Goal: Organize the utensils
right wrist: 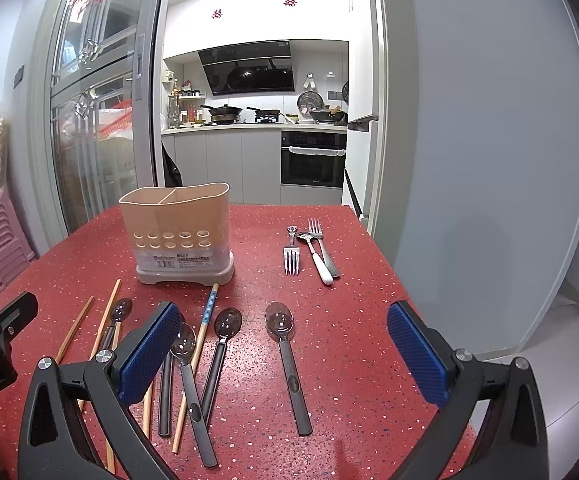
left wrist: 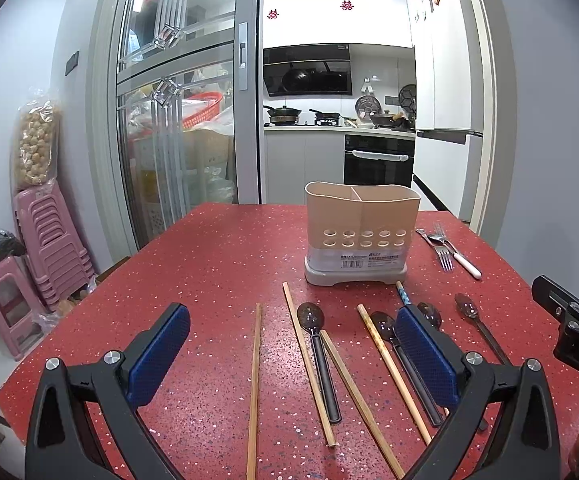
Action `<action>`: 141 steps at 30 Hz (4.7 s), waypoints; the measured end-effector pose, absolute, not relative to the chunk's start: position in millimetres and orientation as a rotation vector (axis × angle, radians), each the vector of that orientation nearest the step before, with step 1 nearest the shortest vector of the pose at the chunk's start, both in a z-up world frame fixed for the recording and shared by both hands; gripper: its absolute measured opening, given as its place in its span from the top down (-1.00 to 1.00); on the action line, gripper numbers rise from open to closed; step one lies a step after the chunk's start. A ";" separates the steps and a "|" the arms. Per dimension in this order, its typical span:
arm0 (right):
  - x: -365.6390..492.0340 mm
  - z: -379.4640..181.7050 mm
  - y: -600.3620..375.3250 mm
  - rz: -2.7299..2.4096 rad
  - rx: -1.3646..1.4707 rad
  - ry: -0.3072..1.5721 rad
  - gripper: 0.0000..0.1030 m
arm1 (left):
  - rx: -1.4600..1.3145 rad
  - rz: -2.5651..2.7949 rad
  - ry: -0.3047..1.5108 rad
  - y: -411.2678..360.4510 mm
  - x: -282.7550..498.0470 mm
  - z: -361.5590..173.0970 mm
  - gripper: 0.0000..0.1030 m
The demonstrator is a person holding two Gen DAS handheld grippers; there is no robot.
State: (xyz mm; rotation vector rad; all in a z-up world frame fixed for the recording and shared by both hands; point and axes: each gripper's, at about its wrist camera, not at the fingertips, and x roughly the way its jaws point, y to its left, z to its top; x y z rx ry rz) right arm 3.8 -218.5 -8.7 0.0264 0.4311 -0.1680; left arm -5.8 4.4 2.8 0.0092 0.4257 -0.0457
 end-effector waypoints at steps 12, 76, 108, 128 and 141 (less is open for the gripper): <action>2.7 -9.5 -216.5 -0.169 0.031 0.430 -1.00 | 0.009 -0.049 0.428 2.9 -4.8 3.2 -1.00; -1.0 -9.4 -217.1 -0.164 0.041 0.424 -1.00 | 0.005 -0.051 0.422 2.6 -7.0 5.2 -1.00; 9.6 -14.6 -216.1 -0.136 0.039 0.453 -1.00 | -0.011 -0.045 0.454 9.9 -0.6 4.0 -1.00; 99.4 -33.3 -255.7 -0.002 0.057 0.851 -1.00 | 0.025 -0.060 0.810 31.0 82.9 -24.0 -1.00; 174.1 -81.6 -268.8 0.067 0.070 1.214 -0.90 | 0.041 -0.066 1.088 37.3 156.0 -72.8 -0.94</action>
